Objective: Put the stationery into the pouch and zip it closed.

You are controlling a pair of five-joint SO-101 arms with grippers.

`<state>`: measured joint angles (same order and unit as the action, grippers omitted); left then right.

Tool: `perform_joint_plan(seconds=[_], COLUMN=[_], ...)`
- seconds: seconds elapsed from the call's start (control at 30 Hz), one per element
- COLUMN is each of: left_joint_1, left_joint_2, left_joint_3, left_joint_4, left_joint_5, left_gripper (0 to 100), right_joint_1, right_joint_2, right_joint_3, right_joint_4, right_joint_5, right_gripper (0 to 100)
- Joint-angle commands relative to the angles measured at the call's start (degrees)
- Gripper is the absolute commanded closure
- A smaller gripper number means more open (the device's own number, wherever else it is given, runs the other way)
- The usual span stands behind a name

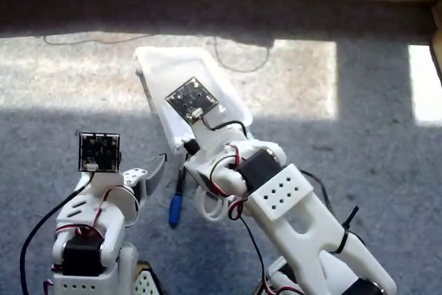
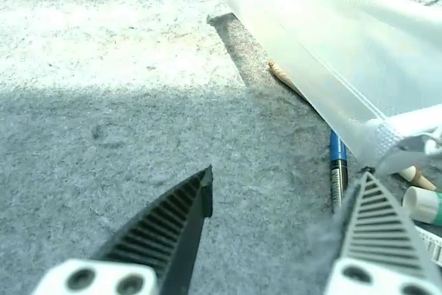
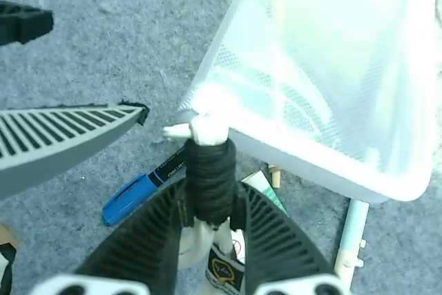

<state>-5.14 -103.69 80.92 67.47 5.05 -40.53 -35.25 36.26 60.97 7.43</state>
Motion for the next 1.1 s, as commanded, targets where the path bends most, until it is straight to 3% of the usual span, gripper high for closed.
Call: perform_joint_plan(seconds=[0.0,0.17,0.33,0.77,1.07], left_joint_1=[2.86,7.25,6.99,6.90,6.99], left_joint_2=[0.13,0.04,-0.04,-0.13,-0.22], left_joint_3=[-2.42,-0.04,5.32,9.71,9.27], left_joint_4=[-1.93,-4.04,-10.90,-17.67,-17.67], left_joint_5=[0.70,0.70,0.62,0.26,-5.89], left_gripper=[70,70,70,75,87], right_joint_1=[0.75,0.75,0.66,-0.48,-2.07], right_joint_2=[-2.95,-2.59,-2.51,-2.51,-2.95], right_joint_3=[-3.03,-3.03,-3.03,-0.31,0.13], right_joint_4=[0.22,0.31,0.31,0.40,0.57], right_joint_5=[-0.44,-0.44,-0.18,-0.09,-0.09], right_gripper=[99.2,99.2,99.2,99.2,99.2])
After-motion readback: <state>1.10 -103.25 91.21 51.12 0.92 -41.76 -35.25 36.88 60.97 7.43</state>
